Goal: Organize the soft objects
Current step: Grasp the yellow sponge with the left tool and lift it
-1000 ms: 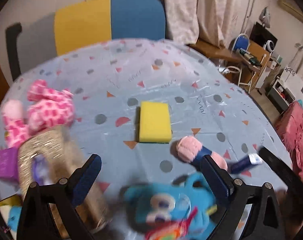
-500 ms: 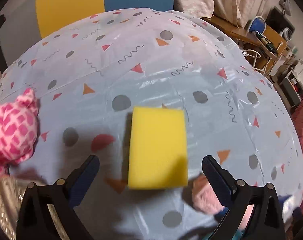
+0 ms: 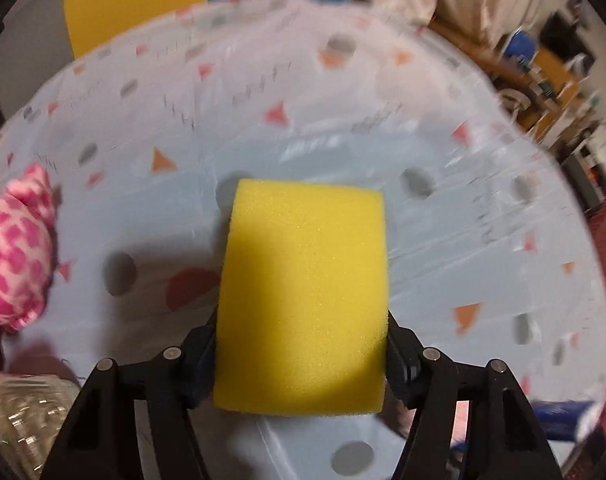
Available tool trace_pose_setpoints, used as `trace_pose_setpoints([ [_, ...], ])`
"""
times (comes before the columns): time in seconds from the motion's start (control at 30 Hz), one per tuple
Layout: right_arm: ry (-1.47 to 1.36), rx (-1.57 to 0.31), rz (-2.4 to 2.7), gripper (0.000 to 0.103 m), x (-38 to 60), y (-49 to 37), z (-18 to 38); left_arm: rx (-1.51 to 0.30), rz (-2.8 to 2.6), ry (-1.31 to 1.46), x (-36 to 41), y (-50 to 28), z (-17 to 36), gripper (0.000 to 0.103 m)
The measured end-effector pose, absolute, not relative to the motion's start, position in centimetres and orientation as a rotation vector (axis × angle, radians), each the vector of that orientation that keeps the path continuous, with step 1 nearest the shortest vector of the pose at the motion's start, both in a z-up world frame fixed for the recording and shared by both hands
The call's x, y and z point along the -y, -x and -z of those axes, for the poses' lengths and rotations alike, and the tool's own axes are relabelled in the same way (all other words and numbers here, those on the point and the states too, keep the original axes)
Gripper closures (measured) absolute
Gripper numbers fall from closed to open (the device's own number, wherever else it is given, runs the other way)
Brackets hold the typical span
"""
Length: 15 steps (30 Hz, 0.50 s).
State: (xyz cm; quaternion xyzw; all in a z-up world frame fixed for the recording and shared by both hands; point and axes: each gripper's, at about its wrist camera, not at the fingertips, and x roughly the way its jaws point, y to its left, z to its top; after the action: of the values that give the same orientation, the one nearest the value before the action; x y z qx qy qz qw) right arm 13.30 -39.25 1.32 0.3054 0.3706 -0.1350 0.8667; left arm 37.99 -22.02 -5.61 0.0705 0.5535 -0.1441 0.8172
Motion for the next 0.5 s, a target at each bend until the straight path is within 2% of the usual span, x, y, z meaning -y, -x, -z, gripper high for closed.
trace_pose_setpoints([
  [0.27,-0.800,-0.726,0.353,0.026,42.2,-11.7,-0.6,-0.984,0.426,-0.073,19.1,-32.9,-2.5,0.035],
  [0.5,-0.930,-0.703,0.435,0.026,44.4,-10.3,0.5,-0.861,0.519,-0.022,14.4,-24.3,-7.7,0.035],
])
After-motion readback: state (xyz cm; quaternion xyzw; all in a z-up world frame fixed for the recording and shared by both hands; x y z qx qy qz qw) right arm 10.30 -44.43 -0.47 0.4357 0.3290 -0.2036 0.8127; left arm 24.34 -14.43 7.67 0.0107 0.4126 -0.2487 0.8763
